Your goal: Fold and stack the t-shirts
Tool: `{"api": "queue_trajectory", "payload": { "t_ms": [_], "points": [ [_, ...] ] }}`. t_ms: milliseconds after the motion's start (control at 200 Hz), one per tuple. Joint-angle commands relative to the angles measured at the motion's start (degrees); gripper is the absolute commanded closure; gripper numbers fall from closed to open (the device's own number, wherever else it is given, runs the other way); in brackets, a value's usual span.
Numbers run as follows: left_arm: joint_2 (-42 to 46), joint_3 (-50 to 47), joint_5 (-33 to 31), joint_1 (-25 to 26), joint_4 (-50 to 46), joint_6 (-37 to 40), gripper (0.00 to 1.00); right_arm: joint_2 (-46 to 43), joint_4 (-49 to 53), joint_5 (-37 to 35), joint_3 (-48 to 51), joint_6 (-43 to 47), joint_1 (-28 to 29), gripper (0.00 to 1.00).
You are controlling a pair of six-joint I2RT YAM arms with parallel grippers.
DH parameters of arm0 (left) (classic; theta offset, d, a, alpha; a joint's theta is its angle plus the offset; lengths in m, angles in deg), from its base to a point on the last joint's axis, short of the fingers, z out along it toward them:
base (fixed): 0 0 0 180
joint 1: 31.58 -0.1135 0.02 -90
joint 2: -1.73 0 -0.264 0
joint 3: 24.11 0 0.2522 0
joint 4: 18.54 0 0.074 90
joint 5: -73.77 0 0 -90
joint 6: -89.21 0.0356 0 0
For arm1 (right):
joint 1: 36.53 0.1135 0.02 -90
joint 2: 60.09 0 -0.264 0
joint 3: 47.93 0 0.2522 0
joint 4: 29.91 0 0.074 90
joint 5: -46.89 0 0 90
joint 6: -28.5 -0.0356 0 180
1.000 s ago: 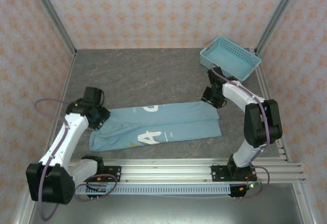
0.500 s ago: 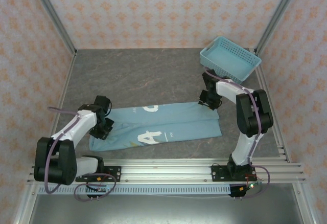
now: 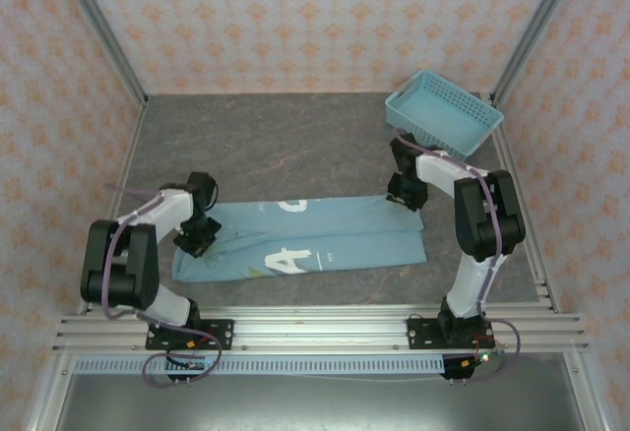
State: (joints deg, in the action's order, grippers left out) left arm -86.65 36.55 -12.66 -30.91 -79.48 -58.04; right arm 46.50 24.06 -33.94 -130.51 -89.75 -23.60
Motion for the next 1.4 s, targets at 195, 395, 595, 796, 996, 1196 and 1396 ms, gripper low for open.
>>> {"api": "queue_trajectory", "payload": {
  "t_ms": [195, 395, 595, 796, 996, 1196, 1396],
  "points": [
    [-29.79, 36.74, 2.69, -0.02, 2.98, 8.99, 0.93, -1.91, 7.77, -0.75, 3.14, -6.95, -4.01, 0.63],
    [-53.12, 76.82, 10.34, 4.78, -0.50, 9.65, 0.92, -13.15, 1.37, 6.39, 18.48, -21.67, 0.74, 0.62],
    [-69.56, 119.11, 9.56, 8.69, -10.39, 9.40, 0.76, -20.85, 2.68, 7.68, 20.64, -28.97, 7.81, 0.60],
    [-44.39, 89.64, 1.14, 9.50, -1.56, 8.95, 0.55, -27.13, 5.51, 1.70, 15.91, -20.92, 7.60, 0.56],
    [-29.21, 58.51, 9.77, 11.16, 11.10, -2.51, 0.69, -19.33, -2.54, 6.74, 10.29, -6.05, 7.59, 0.61],
    [-31.49, 53.56, 9.80, 12.69, 14.23, -7.71, 0.83, -8.41, -4.31, 10.34, 2.19, 0.91, 7.65, 0.70],
    [-40.73, 59.16, 7.58, 11.64, 11.69, -8.40, 0.86, -0.79, -4.88, 12.79, -1.35, 0.99, 8.15, 0.71]
  ]
}}
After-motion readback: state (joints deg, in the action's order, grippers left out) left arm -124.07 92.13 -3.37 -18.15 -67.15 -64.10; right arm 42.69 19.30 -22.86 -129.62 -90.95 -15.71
